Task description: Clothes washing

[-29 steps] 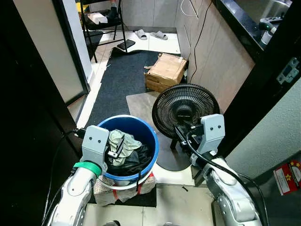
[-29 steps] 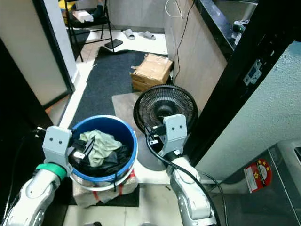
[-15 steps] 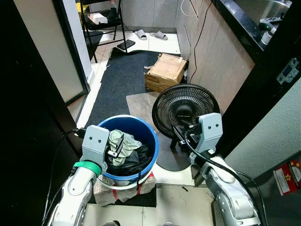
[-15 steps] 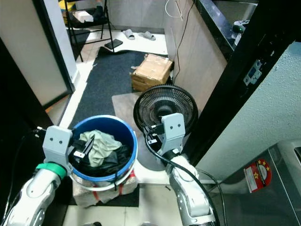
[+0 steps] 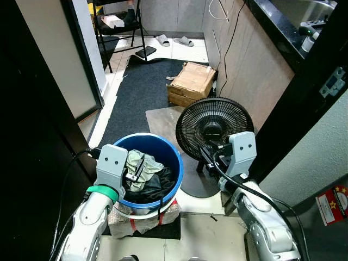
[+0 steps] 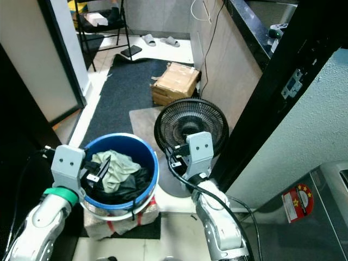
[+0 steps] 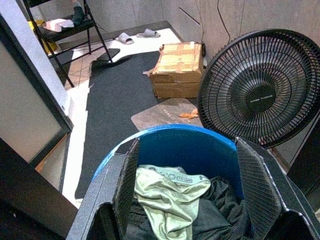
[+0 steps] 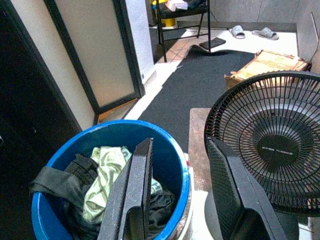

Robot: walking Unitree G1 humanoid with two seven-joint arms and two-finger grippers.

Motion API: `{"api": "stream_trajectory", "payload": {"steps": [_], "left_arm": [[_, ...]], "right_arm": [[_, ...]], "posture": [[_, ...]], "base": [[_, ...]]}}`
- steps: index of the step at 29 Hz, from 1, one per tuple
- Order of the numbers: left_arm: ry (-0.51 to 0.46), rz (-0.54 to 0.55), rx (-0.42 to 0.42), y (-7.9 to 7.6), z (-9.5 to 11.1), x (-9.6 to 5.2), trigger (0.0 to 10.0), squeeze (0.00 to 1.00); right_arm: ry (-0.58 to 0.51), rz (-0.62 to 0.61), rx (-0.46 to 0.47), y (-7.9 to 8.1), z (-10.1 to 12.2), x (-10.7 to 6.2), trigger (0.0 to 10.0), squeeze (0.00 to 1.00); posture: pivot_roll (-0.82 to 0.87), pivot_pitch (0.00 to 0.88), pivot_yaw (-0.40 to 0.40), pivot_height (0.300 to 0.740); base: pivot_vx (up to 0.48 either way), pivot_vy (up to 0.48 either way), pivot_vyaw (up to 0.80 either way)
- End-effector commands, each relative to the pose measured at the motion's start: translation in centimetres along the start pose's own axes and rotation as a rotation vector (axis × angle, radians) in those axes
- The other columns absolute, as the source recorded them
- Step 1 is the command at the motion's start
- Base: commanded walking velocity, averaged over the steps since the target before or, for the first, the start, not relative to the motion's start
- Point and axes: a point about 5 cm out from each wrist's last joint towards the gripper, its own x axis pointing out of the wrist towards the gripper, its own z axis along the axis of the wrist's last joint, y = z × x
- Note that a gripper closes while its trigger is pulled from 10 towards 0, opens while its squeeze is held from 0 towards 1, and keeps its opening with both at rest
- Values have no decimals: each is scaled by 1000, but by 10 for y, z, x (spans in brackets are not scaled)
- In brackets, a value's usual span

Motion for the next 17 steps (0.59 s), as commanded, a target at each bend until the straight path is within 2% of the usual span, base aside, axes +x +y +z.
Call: {"api": "stream_trajectory", "payload": {"steps": [1, 17], "left_arm": [[7, -9, 8, -3, -2, 1, 10000, 0], [10, 3, 12, -2, -4, 2, 10000, 0]], "right_arm": [[7, 4, -10, 0, -2, 0, 10000, 0], [6, -17, 35, -2, -2, 0, 10000, 0]], "posture": [[-6, 0, 18, 740], [-10, 0, 24, 740]], "base": [[0, 0, 0], [0, 0, 0]]}}
